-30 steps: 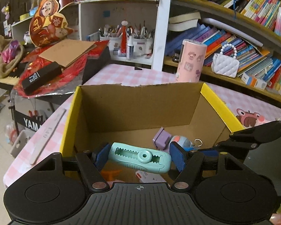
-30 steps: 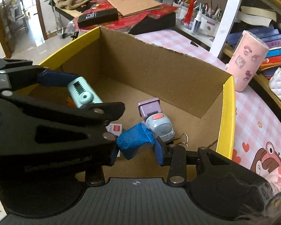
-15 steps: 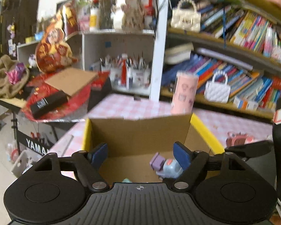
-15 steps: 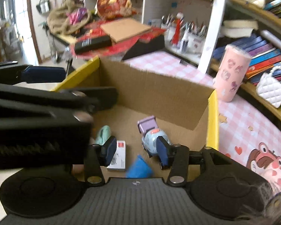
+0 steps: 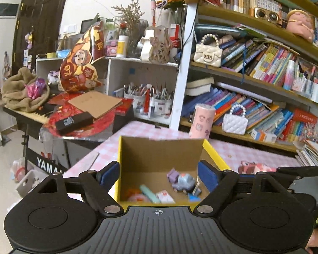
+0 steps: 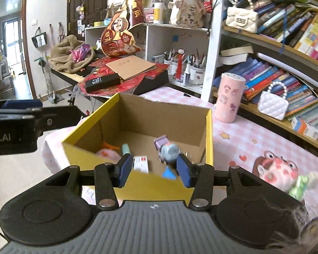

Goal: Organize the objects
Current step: 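Withdraw both open tools from the box back toward the toys on the mat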

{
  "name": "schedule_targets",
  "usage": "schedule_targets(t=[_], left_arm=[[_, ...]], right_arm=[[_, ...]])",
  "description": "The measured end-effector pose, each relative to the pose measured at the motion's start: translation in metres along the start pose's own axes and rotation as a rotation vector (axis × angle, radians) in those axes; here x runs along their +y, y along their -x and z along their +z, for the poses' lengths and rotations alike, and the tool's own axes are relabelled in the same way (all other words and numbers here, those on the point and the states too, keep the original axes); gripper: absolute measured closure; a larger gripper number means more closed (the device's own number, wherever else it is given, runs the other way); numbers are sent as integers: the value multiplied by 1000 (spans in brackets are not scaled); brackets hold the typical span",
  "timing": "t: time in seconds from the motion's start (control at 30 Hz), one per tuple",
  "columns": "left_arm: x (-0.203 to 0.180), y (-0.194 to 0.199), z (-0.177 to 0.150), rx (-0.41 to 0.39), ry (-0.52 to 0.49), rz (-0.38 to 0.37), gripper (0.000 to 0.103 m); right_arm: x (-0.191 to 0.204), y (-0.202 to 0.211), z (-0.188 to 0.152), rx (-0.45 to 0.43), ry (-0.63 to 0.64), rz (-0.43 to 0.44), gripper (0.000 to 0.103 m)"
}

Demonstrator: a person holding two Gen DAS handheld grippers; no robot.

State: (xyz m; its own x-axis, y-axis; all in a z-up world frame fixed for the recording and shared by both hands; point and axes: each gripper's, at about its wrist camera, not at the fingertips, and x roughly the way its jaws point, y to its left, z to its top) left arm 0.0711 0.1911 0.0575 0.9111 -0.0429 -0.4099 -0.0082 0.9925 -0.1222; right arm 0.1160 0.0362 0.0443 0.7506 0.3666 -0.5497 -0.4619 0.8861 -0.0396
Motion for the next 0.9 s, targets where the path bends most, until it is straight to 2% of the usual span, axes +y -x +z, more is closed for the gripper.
schedule_targets(t=[0.17,0.5,0.9], left_arm=[[-1,25,-25,41,-4,1,20],[-9,56,-69,135,-13,-2,16],[-49,60,-96,203,-76,-104,13]], right_arm=[[9,28,-30,16,-12,-30,58],[21,67,-92,105,-82,-124,57],[-8,108,-138,144,-195,-294,49]])
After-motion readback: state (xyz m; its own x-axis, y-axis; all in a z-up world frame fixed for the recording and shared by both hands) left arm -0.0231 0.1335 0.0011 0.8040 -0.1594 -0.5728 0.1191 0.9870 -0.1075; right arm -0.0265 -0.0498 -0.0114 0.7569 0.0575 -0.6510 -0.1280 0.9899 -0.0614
